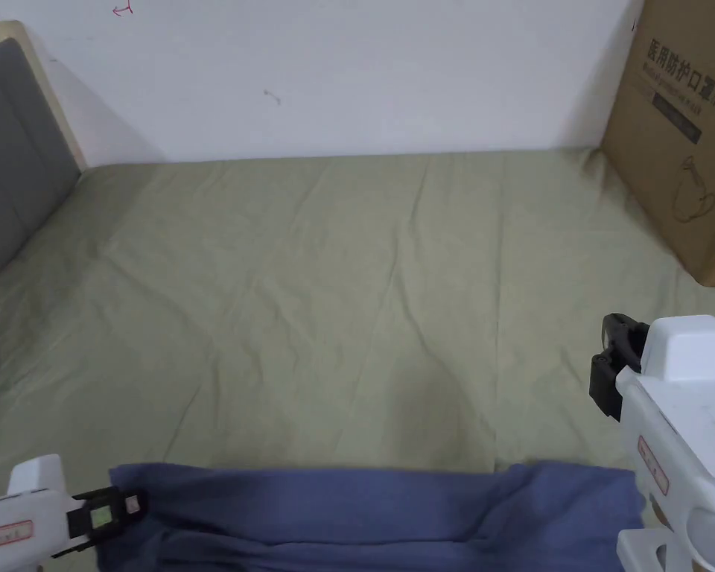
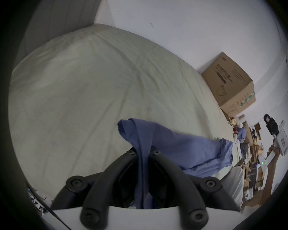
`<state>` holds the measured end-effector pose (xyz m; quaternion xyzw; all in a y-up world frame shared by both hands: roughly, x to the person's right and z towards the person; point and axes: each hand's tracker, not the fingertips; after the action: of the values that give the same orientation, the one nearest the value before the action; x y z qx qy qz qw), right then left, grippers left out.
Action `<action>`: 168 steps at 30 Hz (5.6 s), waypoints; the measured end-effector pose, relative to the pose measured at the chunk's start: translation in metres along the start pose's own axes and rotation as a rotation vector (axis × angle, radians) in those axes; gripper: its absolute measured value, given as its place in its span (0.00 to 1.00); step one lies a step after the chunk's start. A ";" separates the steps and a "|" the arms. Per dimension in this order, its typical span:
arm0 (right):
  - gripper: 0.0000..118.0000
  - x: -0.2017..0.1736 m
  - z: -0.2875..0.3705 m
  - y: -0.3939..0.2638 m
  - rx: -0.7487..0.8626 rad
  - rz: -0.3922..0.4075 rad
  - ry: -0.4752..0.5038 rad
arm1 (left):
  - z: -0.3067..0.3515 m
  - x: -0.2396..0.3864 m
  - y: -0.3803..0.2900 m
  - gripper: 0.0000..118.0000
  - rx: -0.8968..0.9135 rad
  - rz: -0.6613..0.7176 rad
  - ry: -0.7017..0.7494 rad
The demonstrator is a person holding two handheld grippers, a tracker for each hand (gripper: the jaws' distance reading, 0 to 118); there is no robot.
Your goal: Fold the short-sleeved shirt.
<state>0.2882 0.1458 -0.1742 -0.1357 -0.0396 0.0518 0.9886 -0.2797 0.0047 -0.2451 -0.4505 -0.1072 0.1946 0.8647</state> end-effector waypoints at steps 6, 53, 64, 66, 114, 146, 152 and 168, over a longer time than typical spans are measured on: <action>0.00 0.009 0.010 0.000 0.022 -0.015 0.015 | 0.031 0.018 0.006 0.07 -0.001 0.014 0.148; 0.00 0.059 0.048 -0.001 0.037 -0.027 -0.035 | -0.027 0.254 -0.048 0.74 0.271 -0.315 0.081; 0.00 0.061 0.044 -0.008 0.019 -0.040 -0.036 | -0.082 0.212 -0.093 0.00 0.177 -0.317 0.108; 0.00 0.063 0.043 -0.010 0.014 -0.047 -0.031 | -0.097 0.211 -0.102 0.00 0.143 -0.322 0.096; 0.00 0.046 0.039 -0.003 -0.018 0.023 -0.019 | -0.095 0.052 -0.047 0.86 -0.151 0.199 -0.272; 0.00 0.043 0.037 0.000 -0.001 0.014 0.010 | -0.008 0.082 -0.027 0.06 -0.060 -0.071 -0.027; 0.00 0.042 0.038 -0.003 0.000 0.004 0.030 | 0.023 0.128 -0.011 0.07 -0.041 -0.012 0.005; 0.00 0.065 0.060 -0.004 0.012 -0.022 -0.005 | -0.061 0.300 -0.018 0.07 -0.229 -0.327 -0.104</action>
<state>0.3474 0.1654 -0.1112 -0.1294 -0.0432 0.0416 0.9898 0.0172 0.0802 -0.2627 -0.5118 -0.2445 0.0612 0.8213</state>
